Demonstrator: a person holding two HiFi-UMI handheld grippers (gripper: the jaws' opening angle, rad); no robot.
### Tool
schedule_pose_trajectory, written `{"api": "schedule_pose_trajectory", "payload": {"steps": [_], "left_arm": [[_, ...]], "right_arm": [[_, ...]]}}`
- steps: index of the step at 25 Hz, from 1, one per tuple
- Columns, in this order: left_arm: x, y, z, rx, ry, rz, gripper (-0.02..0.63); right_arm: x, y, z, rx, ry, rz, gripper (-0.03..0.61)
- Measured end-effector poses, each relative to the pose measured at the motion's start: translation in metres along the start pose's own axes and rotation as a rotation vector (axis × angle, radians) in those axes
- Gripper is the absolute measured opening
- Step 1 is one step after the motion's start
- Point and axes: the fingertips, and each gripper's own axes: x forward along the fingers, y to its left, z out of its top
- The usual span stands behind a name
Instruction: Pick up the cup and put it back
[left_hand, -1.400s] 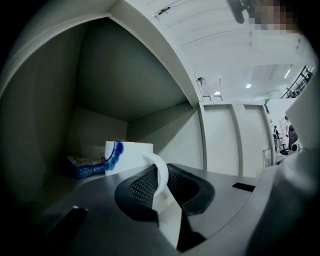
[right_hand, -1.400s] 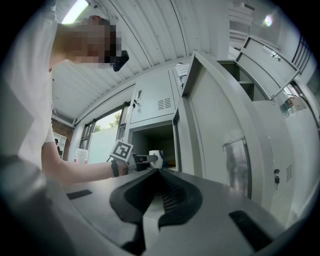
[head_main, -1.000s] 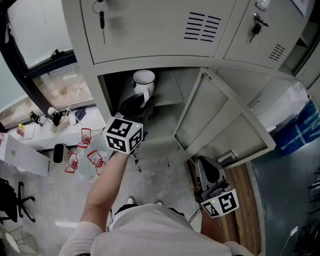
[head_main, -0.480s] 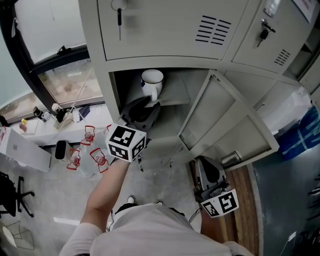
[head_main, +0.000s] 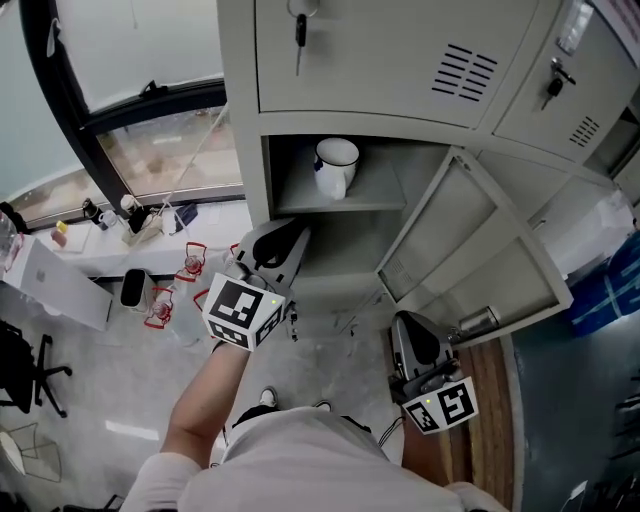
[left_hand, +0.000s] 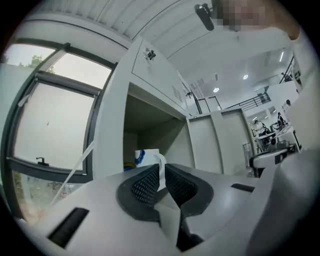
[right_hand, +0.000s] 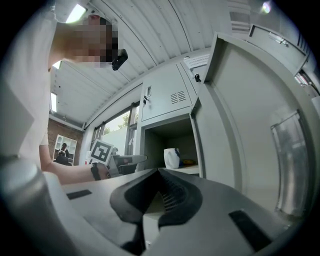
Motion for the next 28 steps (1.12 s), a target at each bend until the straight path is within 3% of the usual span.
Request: {"api": "schedule_pose_trajectory", "payload": {"steps": [13,20,28], "left_arm": [[-0.116,0.05,-0.005,-0.006,-0.035,0.139,0.021],[-0.153,0.056,0.006,0.035,-0.058,0.15,0.021],[-0.207,0.063,0.005,0.015,-0.124,0.216,0.02]], "right_arm": [[0.017,0.019,-0.001,-0.009,0.009,0.006,0.017],[0.019,0.02,0.005,-0.03,0.004,-0.032,0.017],[0.009,0.008,0.01,-0.048,0.009,-0.109,0.017]]}}
